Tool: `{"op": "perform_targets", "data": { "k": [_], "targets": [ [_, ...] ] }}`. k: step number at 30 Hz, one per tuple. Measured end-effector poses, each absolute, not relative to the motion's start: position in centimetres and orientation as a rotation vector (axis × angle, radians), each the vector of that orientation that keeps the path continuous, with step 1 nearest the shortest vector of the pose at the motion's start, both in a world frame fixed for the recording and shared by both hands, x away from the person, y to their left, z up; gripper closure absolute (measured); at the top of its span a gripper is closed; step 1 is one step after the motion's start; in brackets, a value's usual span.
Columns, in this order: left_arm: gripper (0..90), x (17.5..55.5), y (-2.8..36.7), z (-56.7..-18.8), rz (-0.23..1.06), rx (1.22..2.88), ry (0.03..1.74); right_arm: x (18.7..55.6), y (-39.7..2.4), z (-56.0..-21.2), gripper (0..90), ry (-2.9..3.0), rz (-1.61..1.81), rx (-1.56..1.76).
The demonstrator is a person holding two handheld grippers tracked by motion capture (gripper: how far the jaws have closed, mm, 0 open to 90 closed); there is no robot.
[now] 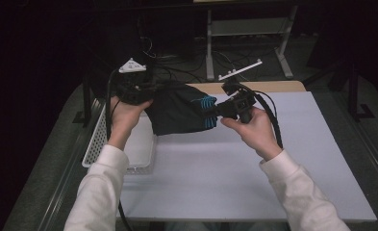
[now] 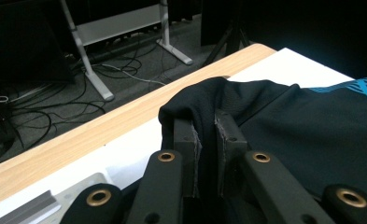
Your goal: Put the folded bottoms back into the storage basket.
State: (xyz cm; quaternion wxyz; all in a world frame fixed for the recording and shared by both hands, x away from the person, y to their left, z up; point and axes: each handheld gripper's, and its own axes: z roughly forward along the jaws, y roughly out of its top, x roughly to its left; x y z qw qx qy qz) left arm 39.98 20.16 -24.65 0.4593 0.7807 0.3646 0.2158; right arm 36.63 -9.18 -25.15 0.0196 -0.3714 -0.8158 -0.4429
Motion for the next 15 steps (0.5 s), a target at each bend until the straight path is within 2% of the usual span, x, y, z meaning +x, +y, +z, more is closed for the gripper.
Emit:
{"op": "perform_targets", "data": {
  "k": [15],
  "targets": [
    [80.6,39.2,23.7,-23.8,0.564,1.891,0.93,36.9,-5.5,-24.4,80.2,-2.549,-1.371,-1.088]
  ]
}}
